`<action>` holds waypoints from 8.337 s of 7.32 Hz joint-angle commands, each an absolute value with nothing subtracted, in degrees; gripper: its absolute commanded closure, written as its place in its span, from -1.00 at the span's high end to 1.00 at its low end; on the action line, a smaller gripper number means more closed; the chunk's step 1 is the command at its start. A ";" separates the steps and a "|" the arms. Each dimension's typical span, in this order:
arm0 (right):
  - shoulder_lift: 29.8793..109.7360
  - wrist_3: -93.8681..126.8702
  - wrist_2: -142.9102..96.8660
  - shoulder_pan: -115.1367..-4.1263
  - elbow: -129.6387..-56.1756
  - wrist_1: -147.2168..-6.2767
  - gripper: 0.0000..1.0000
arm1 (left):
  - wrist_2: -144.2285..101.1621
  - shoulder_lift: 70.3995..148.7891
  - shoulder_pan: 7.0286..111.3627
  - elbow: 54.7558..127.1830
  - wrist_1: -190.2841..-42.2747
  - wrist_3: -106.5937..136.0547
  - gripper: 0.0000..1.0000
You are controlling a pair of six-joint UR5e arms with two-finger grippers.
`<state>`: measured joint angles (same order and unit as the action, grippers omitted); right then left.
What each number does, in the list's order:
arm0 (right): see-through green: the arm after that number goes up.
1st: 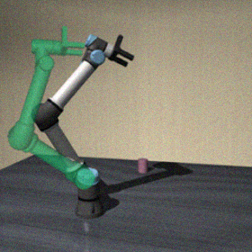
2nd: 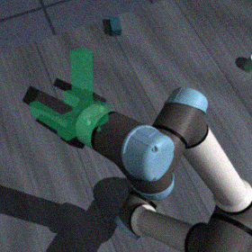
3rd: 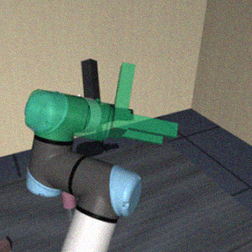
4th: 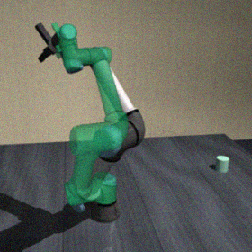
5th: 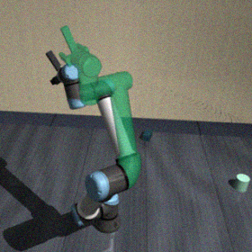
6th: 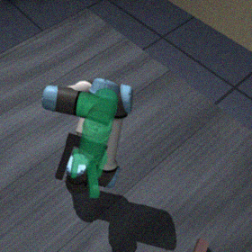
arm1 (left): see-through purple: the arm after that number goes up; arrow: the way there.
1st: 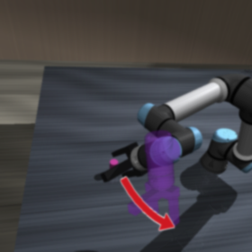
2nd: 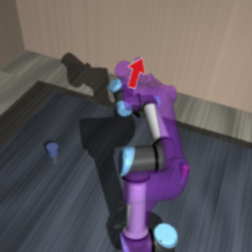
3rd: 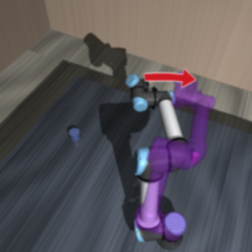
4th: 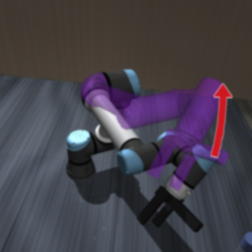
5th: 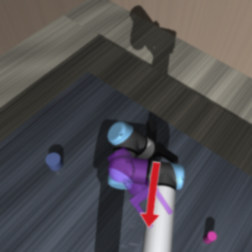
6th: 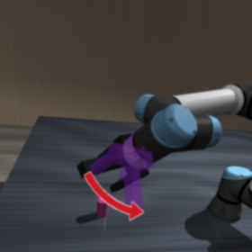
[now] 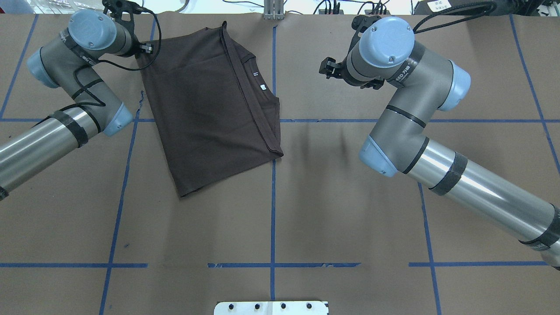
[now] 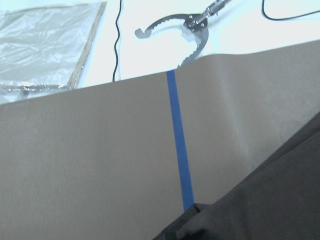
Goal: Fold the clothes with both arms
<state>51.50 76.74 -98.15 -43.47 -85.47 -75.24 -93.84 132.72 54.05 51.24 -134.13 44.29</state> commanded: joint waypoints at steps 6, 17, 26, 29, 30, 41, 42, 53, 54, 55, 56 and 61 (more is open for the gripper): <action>30.19 86.63 -93.61 -36.22 -58.41 -65.13 0.62 | -106.70 127.27 59.50 62.23 -133.94 34.71 1.00; 30.06 83.23 -93.34 -33.49 -53.96 -66.97 -0.98 | -106.61 126.47 59.41 62.14 -134.56 34.72 1.00; 52.06 87.36 -86.34 -25.26 -89.30 -75.84 -1.00 | -106.70 126.56 58.80 62.23 -134.65 34.98 1.00; 67.91 87.28 -84.65 -21.45 -107.64 -78.75 -1.00 | -106.70 126.65 58.36 62.40 -134.74 35.16 1.00; 70.38 87.36 -84.29 -21.18 -108.97 -78.75 -1.00 | -106.70 126.65 58.27 62.84 -134.74 35.16 1.00; 68.38 68.50 -73.03 -7.21 -112.50 -85.87 -0.26 | -106.70 126.47 57.83 62.75 -134.65 35.07 1.00; 68.47 68.12 -73.65 -7.21 -112.59 -85.78 -0.31 | -106.70 126.47 57.75 62.75 -134.65 35.07 1.00; 73.26 70.56 -73.39 -6.68 -115.47 -85.78 -1.00 | -106.70 125.95 57.31 62.75 -134.74 35.07 1.00; 75.30 76.58 -73.48 -6.59 -116.88 -85.69 -1.00 | -106.70 125.95 57.30 62.75 -134.74 36.03 1.00; 75.67 81.16 -73.39 -6.24 -116.72 -85.61 -1.00 | -106.70 125.86 56.96 62.75 -134.74 36.30 1.00; 75.85 83.12 -73.21 -5.72 -116.63 -85.61 -1.00 | -106.70 125.86 56.87 62.75 -134.74 36.39 1.00; 76.19 83.58 -75.83 -8.51 -119.00 -76.10 1.00 | -109.15 123.34 53.81 70.97 -134.12 41.54 1.00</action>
